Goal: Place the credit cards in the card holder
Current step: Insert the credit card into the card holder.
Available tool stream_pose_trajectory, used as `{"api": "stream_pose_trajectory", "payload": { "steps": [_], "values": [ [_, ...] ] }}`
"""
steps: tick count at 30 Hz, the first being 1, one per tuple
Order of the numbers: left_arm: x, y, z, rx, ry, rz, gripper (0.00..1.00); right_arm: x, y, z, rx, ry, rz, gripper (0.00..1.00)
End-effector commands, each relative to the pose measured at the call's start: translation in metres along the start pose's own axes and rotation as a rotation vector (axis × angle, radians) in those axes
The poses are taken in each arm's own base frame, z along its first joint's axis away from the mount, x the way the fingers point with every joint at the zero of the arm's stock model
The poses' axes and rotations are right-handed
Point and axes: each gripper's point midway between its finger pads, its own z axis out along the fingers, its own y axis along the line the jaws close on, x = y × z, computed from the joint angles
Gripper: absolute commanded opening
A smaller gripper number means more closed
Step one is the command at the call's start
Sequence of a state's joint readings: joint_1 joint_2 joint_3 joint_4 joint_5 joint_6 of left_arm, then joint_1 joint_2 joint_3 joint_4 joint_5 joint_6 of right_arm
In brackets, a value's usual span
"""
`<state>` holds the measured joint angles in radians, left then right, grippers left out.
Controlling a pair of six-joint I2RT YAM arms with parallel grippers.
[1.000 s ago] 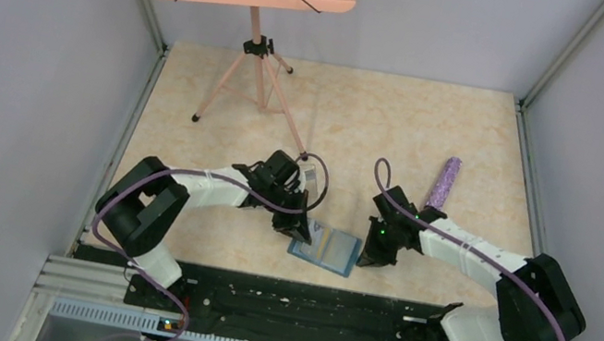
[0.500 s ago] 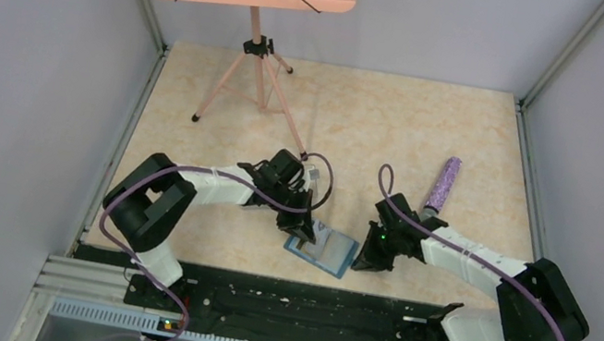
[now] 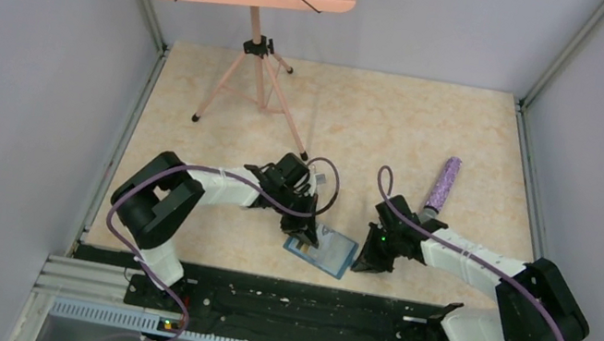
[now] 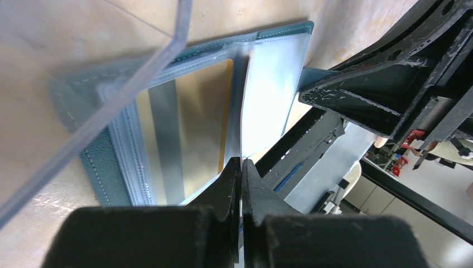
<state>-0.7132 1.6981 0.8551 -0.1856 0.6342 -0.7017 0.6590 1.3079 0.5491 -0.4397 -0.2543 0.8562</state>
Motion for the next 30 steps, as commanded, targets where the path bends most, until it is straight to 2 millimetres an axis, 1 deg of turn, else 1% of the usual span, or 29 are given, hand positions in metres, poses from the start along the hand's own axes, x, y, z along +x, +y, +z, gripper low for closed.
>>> {"api": "stream_pose_trajectory", "payload": {
  "steps": [1,5,9,22,30],
  "values": [
    [-0.009,0.0,-0.005,-0.038,-0.036,0.06,0.0,-0.001,0.002,-0.002,-0.015,-0.019,-0.04,0.0],
    [-0.015,0.004,-0.009,-0.091,-0.05,0.085,0.0,0.0,0.001,-0.001,-0.008,-0.016,-0.047,0.0],
    [-0.019,0.002,-0.012,-0.095,-0.072,0.091,0.0,0.002,-0.002,-0.001,-0.004,-0.01,-0.051,0.0],
    [-0.022,0.005,-0.008,-0.107,-0.071,0.097,0.0,0.004,-0.004,-0.001,-0.005,-0.007,-0.057,0.0],
    [-0.011,0.002,0.004,-0.073,-0.017,0.085,0.0,0.003,-0.002,0.0,-0.01,-0.007,-0.06,0.0]
  ]
}}
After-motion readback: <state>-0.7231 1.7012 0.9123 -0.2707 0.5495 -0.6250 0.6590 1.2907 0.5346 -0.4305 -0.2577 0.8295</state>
